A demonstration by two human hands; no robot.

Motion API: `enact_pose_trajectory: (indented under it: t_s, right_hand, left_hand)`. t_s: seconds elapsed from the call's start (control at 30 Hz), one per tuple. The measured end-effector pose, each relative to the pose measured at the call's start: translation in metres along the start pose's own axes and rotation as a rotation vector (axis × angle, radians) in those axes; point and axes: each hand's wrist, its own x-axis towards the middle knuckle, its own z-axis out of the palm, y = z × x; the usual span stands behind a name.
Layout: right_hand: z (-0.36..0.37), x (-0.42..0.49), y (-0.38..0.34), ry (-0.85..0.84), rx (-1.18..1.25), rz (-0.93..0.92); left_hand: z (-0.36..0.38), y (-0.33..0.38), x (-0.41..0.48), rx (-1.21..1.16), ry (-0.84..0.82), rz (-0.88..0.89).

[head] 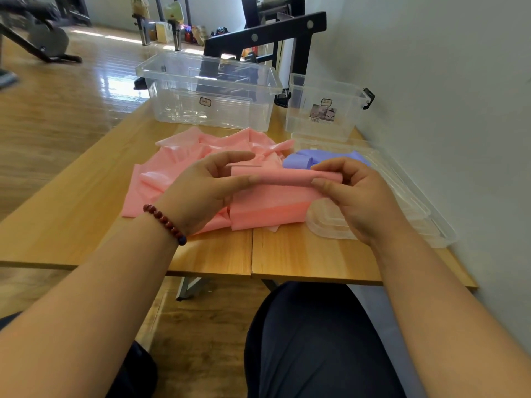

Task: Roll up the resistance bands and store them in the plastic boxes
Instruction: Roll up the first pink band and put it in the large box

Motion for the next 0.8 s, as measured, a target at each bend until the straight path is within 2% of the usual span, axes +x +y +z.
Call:
enact_pose_trajectory:
  t_s: [0.17, 0.4, 0.6, 0.8]
  right_hand:
    - [0.0034, 0.0004, -0.001, 0.016, -0.023, -0.053]
    - [0.0029, -0.0011, 0.0003, -0.039, 0.001, 0.129]
    - [0.0038, 0.0008, 0.0018, 0.012, 0.07, 0.063]
    - [0.0065, 0.0019, -0.0004, 0.038, -0.001, 0.004]
  left_hand:
    - [0.0004, -0.0001, 0.0002, 0.045, 0.037, 0.046]
    - [-0.001, -0.001, 0.0, 0.034, 0.042, 0.082]
    - [0.0023, 0.0013, -0.0016, -0.055, 0.015, 0.022]
    - [0.0021, 0.0026, -0.0014, 0.009, 0.063, 0.058]
